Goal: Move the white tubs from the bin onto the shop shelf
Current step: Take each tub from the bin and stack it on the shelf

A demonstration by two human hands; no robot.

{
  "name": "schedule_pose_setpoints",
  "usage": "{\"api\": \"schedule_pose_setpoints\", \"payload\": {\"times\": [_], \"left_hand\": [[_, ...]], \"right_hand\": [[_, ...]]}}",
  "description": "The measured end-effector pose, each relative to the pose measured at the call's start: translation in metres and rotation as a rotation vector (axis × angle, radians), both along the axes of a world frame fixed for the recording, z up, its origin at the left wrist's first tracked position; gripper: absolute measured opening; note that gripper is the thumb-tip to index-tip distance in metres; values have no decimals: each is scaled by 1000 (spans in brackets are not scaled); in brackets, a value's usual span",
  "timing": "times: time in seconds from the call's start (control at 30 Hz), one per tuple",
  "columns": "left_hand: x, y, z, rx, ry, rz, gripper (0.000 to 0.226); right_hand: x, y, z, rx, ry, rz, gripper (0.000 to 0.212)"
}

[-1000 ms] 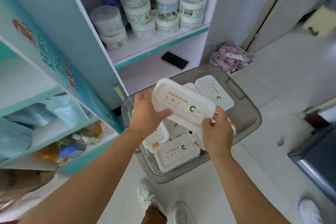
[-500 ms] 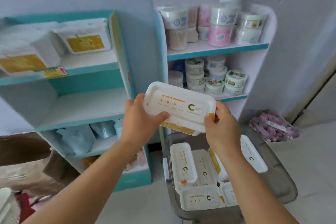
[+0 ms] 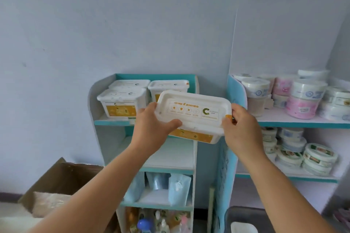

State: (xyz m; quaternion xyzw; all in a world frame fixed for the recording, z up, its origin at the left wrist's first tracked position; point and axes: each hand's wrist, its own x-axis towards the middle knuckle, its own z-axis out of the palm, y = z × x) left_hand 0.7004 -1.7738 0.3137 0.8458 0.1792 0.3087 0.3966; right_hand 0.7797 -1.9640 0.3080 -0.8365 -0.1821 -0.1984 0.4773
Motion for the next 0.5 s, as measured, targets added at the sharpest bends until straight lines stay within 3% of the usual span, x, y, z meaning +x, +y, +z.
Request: {"api": "schedule_pose_setpoints", "payload": {"times": [0.2, 0.5], "left_hand": [[11, 60, 16, 38, -22, 59, 93], [41, 118, 12, 67, 12, 94, 68]], "right_hand": [[19, 67, 21, -39, -11, 10, 24], [54, 132, 29, -163, -7, -54, 30]]}}
